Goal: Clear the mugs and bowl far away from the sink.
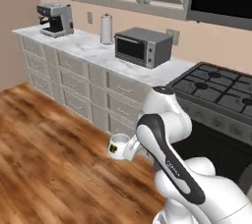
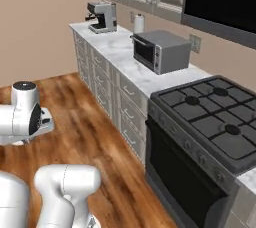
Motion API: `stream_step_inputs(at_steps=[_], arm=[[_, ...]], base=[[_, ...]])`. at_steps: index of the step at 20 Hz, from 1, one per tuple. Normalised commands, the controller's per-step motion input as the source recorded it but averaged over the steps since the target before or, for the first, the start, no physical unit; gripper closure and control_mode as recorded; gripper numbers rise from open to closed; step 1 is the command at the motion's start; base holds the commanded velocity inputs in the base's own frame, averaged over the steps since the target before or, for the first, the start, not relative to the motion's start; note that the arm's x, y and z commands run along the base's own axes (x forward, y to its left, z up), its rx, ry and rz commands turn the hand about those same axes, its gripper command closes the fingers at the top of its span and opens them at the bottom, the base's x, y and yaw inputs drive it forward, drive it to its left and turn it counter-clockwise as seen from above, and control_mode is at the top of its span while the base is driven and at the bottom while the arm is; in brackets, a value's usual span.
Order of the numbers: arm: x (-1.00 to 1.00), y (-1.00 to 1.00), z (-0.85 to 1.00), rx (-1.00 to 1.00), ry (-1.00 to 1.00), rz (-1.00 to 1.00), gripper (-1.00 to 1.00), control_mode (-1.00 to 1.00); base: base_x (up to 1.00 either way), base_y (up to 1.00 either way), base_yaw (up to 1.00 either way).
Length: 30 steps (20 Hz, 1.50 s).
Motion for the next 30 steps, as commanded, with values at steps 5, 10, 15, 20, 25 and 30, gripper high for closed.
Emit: stream_step_inputs(at_steps=[5,10,15,20,25,30], arm=[[0.00,0.00,0.00,0.00,0.00,0.00,1.00,1.00],[0.00,0.00,0.00,0.00,0.00,0.00,1.00,1.00],[0.00,0.00,0.00,0.00,0.00,0.00,1.00,1.00],[0.00,0.00,0.00,0.00,0.00,0.00,1.00,1.00],[0.00,0.00,0.00,0.00,0.00,0.00,1.00,1.00],[0.00,0.00,0.00,0.00,0.00,0.00,1.00,1.00]], base=[[0.68,0.00,0.53],[0.74,0.00,0.53],[0.78,-0.03,0.54],[0.61,0.00,0.53],[0.48,0.00,0.24],[0.96,0.00,0.16]])
